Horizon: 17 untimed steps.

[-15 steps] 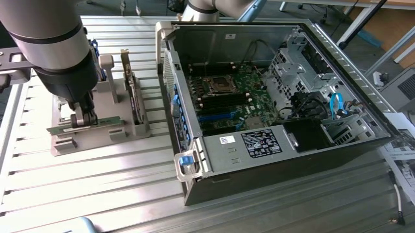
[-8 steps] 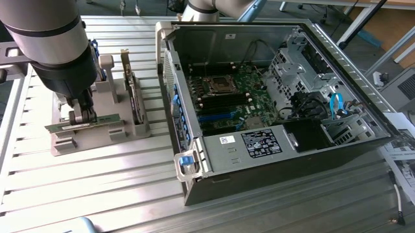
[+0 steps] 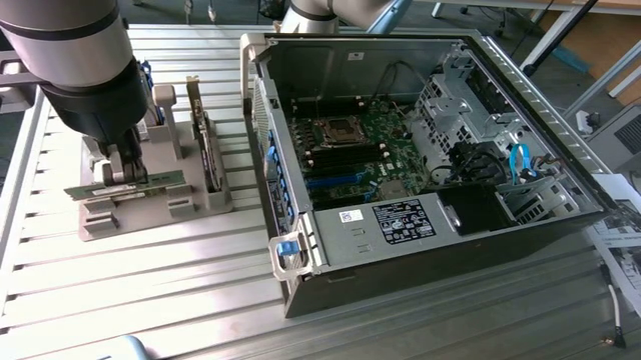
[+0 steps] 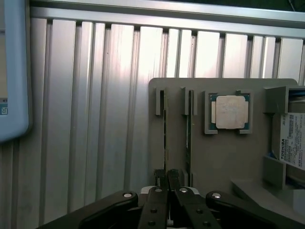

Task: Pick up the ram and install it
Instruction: 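Pick up the ram and move it above insertion slot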

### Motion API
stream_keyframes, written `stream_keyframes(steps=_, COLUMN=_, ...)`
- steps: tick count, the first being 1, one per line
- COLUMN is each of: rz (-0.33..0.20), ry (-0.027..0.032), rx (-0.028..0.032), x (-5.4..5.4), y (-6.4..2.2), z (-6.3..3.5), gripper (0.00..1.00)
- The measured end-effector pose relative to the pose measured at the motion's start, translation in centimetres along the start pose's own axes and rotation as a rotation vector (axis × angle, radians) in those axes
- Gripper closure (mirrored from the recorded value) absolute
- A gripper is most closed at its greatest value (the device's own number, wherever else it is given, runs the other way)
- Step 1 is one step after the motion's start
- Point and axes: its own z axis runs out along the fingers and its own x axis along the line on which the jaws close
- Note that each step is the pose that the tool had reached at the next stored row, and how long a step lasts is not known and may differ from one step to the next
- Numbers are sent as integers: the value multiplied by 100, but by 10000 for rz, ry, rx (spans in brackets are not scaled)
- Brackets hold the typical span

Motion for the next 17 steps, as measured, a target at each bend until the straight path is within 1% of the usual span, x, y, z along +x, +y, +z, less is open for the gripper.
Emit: stream_keyframes(steps=17, rz=0, ry=0, rx=0, x=-4, y=-10, z=-249, gripper=88)
